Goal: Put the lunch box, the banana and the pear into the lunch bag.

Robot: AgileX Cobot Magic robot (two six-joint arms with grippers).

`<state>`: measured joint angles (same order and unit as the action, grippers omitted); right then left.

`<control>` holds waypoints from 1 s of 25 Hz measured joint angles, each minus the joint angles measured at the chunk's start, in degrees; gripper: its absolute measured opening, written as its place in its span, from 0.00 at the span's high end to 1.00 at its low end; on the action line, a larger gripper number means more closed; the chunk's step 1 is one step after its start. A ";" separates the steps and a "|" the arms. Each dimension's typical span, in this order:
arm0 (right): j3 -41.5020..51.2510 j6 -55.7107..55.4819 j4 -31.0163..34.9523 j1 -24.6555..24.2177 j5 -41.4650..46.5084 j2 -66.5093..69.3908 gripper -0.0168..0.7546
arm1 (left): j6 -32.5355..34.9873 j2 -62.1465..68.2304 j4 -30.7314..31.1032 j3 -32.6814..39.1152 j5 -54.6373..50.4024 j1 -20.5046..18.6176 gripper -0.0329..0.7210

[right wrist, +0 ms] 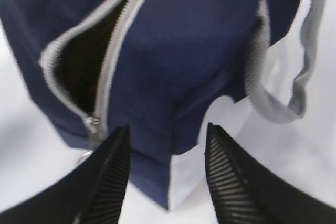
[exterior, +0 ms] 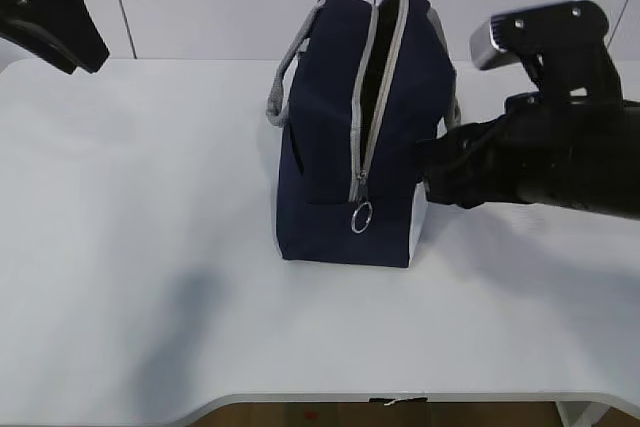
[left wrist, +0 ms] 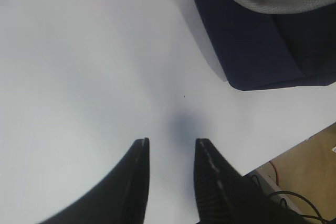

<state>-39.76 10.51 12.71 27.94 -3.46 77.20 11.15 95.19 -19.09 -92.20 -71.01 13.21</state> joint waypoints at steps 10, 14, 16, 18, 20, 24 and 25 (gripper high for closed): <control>12.57 -2.94 -30.95 0.00 -27.45 2.45 0.49 | 0.00 0.00 -0.11 0.00 0.00 0.00 0.66; 12.68 -6.24 -32.11 0.00 -28.32 4.54 0.49 | 0.00 0.00 -0.11 0.00 0.00 0.00 0.66; 12.68 -8.02 -32.20 0.00 -28.90 6.40 0.49 | 0.00 0.00 -0.33 0.00 0.00 0.00 0.66; 12.68 -9.63 -32.20 0.00 -29.50 8.38 0.49 | 0.00 0.00 -0.33 0.00 0.00 0.00 0.66; 12.68 -10.51 -32.22 0.00 -30.55 10.68 0.49 | 0.00 0.00 -0.42 0.00 0.00 0.00 0.66; 12.68 -13.02 -32.22 0.00 -35.70 14.37 0.49 | 0.00 0.00 -0.42 0.00 0.00 0.00 0.66; 12.68 -13.29 -32.22 0.00 -37.10 15.13 0.49 | 0.00 0.00 -0.42 0.00 0.00 0.00 0.66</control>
<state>-27.08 -2.78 -19.51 27.94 -40.55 92.33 11.15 95.19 -19.51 -92.20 -71.01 13.21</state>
